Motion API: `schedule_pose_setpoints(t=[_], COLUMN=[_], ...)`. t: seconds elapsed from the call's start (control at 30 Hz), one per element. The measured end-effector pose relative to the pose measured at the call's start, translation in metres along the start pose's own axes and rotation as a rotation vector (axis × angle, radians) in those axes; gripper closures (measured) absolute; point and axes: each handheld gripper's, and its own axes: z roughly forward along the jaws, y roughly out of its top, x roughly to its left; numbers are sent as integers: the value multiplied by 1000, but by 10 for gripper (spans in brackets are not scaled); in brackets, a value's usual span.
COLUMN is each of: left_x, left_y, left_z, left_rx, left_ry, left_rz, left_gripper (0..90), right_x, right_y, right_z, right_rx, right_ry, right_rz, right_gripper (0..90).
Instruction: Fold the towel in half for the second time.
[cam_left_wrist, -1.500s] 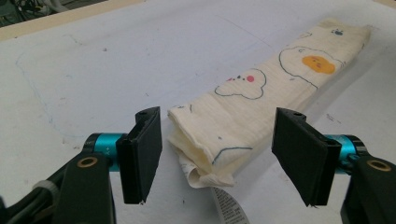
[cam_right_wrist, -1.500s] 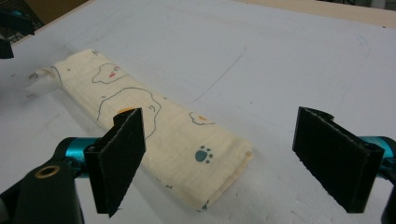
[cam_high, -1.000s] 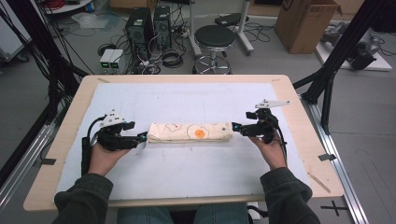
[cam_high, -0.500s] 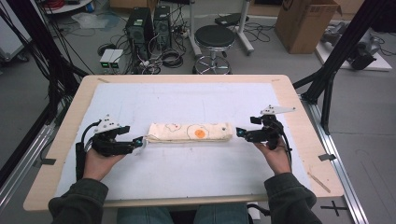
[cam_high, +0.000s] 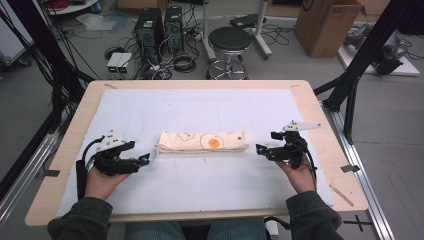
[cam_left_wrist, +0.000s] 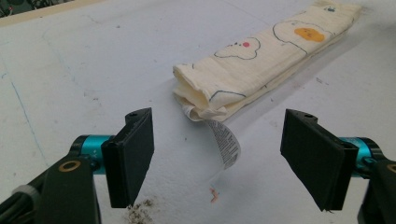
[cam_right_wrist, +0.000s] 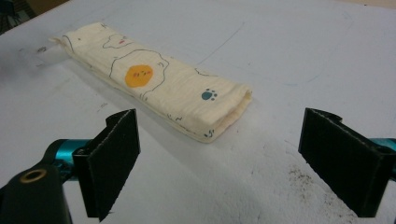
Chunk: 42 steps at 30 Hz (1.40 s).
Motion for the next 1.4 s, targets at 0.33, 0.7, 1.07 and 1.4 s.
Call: schedule_pose_setpoints(t=[0.33,0.7,1.07,1.4], left_x=[-9,-16,-22,-27], left_y=[-9,-22,-31,-41], left_z=[-5,-13,-25,-34], left_rx=[-7,-4,-12,-11], left_ry=[-6,-7,-4,3], left_rz=[9,9,19,25], left_gripper=[243,237,236,234], right_x=[5,9,12,17], right_y=[-15,-30,-46,-60], right_z=[-8,-18,-31,-43], right_rx=[6,5,3,0], right_ry=[-7,-12,-18,-30], right_rz=[-28,-24,-21,-12], right_gripper=[117,117,117,117])
